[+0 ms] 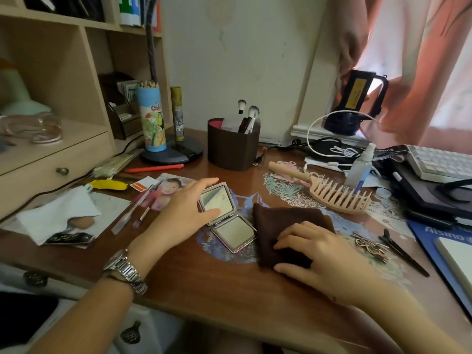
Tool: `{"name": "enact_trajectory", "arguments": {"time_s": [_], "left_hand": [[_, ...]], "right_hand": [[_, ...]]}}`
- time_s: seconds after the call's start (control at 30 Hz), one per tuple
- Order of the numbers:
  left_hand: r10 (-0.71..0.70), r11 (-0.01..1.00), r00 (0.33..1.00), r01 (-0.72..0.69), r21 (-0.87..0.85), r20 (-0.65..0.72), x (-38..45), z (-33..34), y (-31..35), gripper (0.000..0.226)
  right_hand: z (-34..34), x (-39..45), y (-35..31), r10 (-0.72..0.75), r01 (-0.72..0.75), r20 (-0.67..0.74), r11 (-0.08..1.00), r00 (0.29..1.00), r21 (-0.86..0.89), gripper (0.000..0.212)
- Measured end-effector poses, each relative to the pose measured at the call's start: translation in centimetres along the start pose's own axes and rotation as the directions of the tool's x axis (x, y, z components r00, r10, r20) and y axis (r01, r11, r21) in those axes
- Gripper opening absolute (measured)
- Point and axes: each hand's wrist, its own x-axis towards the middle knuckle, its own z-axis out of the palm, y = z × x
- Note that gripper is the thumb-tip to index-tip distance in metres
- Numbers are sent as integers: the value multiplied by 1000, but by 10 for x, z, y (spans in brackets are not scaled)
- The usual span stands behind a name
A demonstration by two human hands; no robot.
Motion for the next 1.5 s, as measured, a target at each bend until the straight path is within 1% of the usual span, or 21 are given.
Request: {"name": "enact_trajectory", "arguments": {"time_s": [0.03, 0.1, 0.2, 0.27, 0.43, 0.57, 0.67, 0.77, 0.83, 0.97, 1.07, 1.17, 1.23, 1.3, 1.37, 1.5], "left_hand": [[-9, 1000, 1000, 9, -8, 21, 0, 0, 0, 62], [-14, 999, 999, 16, -40, 41, 0, 2, -3, 55], [-34, 984, 998, 42, -173, 51, 0, 1, -7, 42], [-56, 965, 997, 66, -252, 46, -2, 0, -6, 40], [-100, 926, 994, 109, -362, 43, -12, -3, -1, 41], [-125, 913, 991, 132, -387, 43, -21, -5, 3, 42], [-158, 890, 986, 169, -424, 61, -29, -4, 7, 43], [-158, 853, 983, 184, -488, 95, -37, -1, 14, 41], [-173, 823, 976, 216, -526, 131, -41, 0, 16, 39], [-193, 745, 950, 304, -594, 244, -48, -6, 17, 33], [-178, 686, 928, 356, -634, 328, -52, -11, 15, 37], [-165, 652, 906, 397, -646, 390, -53, -14, 12, 49], [-142, 672, 895, 401, -623, 423, -51, -15, 8, 61], [-93, 745, 891, 358, -562, 444, -48, -18, 3, 67], [-64, 835, 885, 300, -460, 461, -45, -22, -1, 71], [-65, 933, 878, 221, -282, 474, -37, -26, -3, 76]], "right_hand": [[2, -1, -2, -2, 2, -28, 1000, 1000, -13, 36], [5, -1, -5, -4, 1, -84, 999, 996, -41, 30], [9, 0, -8, 5, -16, -141, 997, 990, -74, 26], [11, 0, -9, 35, -43, -168, 998, 985, -41, 27], [11, 2, -12, 147, -139, -196, 989, 970, 53, 32], [9, 2, -15, 243, -211, -232, 965, 942, 155, 21], [9, 2, -16, 293, -252, -268, 951, 918, 180, 25], [11, 2, -20, 265, -239, -286, 963, 921, 122, 38], [12, 0, -21, 245, -223, -268, 969, 932, 110, 41], [12, -4, -18, 192, -166, -213, 977, 958, 134, 33], [14, -5, -16, 146, -122, -177, 983, 973, 136, 36], [14, -6, -13, 135, -110, -157, 980, 978, 163, 42], [14, -7, -10, 131, -104, -140, 978, 982, 183, 42], [15, -7, -9, 125, -98, -128, 975, 984, 197, 41], [16, -7, -8, 124, -97, -121, 973, 985, 207, 41], [16, -6, -8, 134, -103, -122, 966, 983, 235, 42]]}}
